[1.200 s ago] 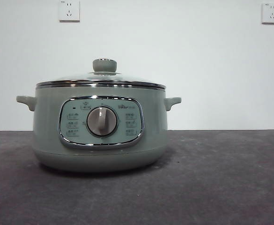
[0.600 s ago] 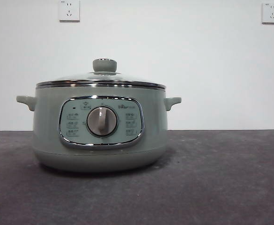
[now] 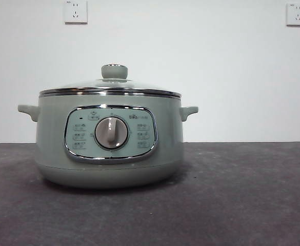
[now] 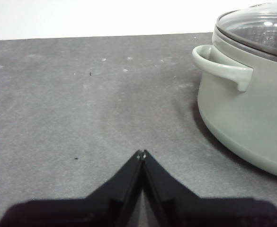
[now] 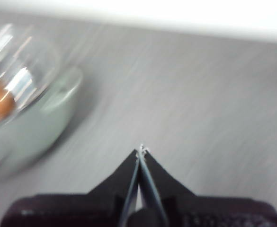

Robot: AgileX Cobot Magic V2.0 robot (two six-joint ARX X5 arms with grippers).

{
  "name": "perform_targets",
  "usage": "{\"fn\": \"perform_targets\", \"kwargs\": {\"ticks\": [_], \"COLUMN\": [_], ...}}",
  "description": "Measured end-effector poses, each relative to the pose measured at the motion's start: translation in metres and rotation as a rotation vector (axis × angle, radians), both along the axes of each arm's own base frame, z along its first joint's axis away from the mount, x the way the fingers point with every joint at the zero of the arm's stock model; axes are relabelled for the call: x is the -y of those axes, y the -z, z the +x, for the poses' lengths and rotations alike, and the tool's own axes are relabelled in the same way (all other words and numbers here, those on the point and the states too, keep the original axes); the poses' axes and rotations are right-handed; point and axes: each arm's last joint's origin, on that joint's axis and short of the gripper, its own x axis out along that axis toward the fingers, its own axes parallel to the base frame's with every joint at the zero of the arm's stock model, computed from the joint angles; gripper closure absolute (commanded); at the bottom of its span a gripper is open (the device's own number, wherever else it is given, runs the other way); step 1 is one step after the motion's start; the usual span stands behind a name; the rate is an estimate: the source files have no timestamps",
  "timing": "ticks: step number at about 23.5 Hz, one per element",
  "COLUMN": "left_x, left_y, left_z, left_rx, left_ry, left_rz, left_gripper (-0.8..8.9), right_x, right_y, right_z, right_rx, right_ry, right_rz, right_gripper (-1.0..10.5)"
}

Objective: Pick up the potato,open the lid,put the potato in the pot,close the lid

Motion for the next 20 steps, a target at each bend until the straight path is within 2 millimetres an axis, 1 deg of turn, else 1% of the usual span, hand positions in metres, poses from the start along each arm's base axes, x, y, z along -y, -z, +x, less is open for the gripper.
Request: {"fn": "perform_targets", "kwargs": {"ticks": [2, 4, 6, 8, 9, 10, 12, 14, 15, 20], "left_x": [0.000, 0.000, 0.000, 0.000, 0.000, 0.000, 0.000, 0.000, 0.000, 0.000], "left_y": [0.000, 0.000, 0.000, 0.000, 0.000, 0.000, 0.000, 0.000, 0.000, 0.000], "left_z": [0.000, 0.000, 0.000, 0.000, 0.000, 0.000, 0.000, 0.000, 0.000, 0.000], "left_rx": [0.000, 0.000, 0.000, 0.000, 0.000, 0.000, 0.000, 0.000, 0.000, -0.001], "left_ry": [0.000, 0.000, 0.000, 0.000, 0.000, 0.000, 0.000, 0.000, 0.000, 0.000], "left_rz": [0.000, 0.000, 0.000, 0.001, 0.001, 0.001, 0.001, 0.001, 0.001, 0.001], "left_gripper": [8.15, 8.15, 8.15, 8.15, 8.15, 8.15, 8.15, 8.15, 8.15, 8.15], "right_x": [0.005, 0.008, 0.011, 0.014, 0.015, 0.017, 0.019, 0.020, 0.020, 0.020], "right_y": [0.043, 0.091, 0.124, 0.150, 0.159, 0.168, 0.179, 0.187, 0.189, 0.186], "right_z": [0.006, 0.011, 0.010, 0.009, 0.009, 0.008, 0.009, 0.009, 0.010, 0.012], "right_rx": [0.157, 0.237, 0.221, 0.181, 0.168, 0.158, 0.157, 0.158, 0.161, 0.229], "right_ry": [0.092, 0.120, 0.149, 0.175, 0.187, 0.200, 0.223, 0.236, 0.240, 0.241], "right_rz": [0.018, 0.041, 0.034, 0.022, 0.018, 0.014, 0.012, 0.011, 0.012, 0.025], "right_gripper": [9.5, 9.5, 9.5, 9.5, 9.5, 9.5, 9.5, 9.5, 9.5, 9.5]}}
